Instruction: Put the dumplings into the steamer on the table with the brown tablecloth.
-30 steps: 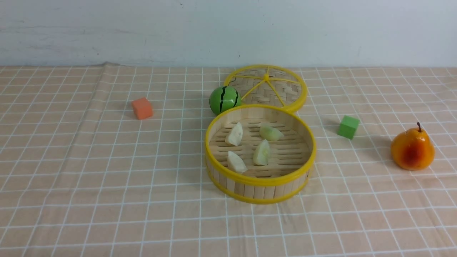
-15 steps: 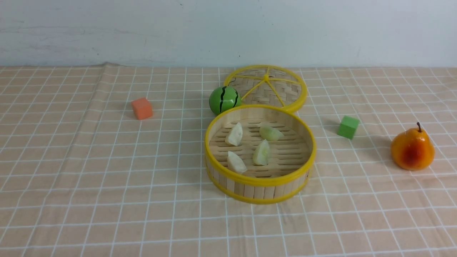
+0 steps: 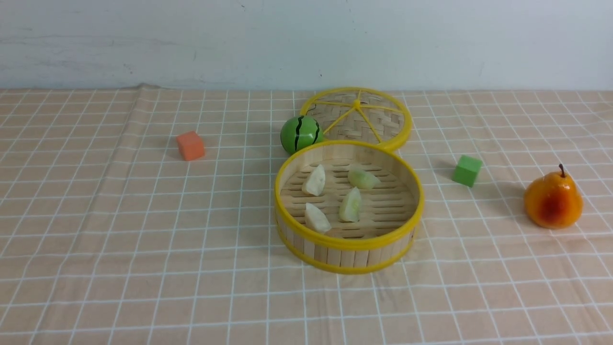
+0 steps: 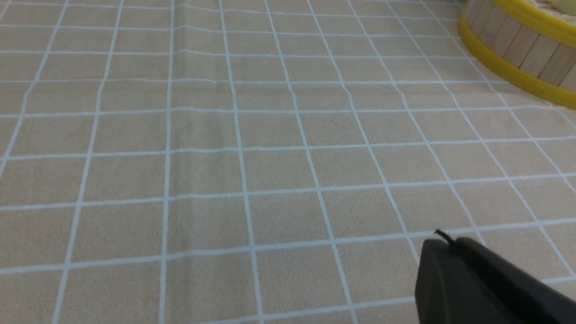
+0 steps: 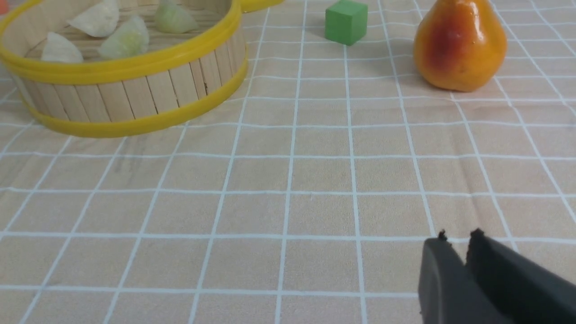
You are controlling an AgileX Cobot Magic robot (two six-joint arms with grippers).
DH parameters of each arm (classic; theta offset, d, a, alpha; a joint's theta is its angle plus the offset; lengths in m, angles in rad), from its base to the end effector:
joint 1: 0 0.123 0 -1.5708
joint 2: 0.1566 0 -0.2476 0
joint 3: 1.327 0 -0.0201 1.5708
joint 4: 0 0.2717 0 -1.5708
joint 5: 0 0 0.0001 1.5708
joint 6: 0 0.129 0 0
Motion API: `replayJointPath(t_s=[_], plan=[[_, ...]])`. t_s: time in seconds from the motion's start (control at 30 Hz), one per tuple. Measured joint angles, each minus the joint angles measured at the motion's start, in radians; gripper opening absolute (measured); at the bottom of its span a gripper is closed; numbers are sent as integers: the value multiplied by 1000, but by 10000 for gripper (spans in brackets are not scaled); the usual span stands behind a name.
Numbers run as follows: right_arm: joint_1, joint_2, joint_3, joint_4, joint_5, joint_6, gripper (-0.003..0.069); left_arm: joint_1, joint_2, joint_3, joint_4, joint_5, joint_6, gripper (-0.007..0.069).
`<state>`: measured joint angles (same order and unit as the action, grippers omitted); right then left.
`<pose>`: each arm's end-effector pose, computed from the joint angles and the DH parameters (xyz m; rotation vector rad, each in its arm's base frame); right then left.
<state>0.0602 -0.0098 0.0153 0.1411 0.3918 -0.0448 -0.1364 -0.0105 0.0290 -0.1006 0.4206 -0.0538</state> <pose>0.1463 0.0158 0.1625 -0.0130 1.8796 0.1507 0.1437 -0.0251 0.1535 0.0187 1.9271 -0.2286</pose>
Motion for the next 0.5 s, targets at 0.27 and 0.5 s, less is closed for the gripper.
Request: replayJointPath(t_s=[0.27,0.5], plan=[[0,0,0,-1,0,0,102,0,0,0,1,0,0,-14],[0,0,0,-1,0,0,109,0,0,0,1,0,0,-13]])
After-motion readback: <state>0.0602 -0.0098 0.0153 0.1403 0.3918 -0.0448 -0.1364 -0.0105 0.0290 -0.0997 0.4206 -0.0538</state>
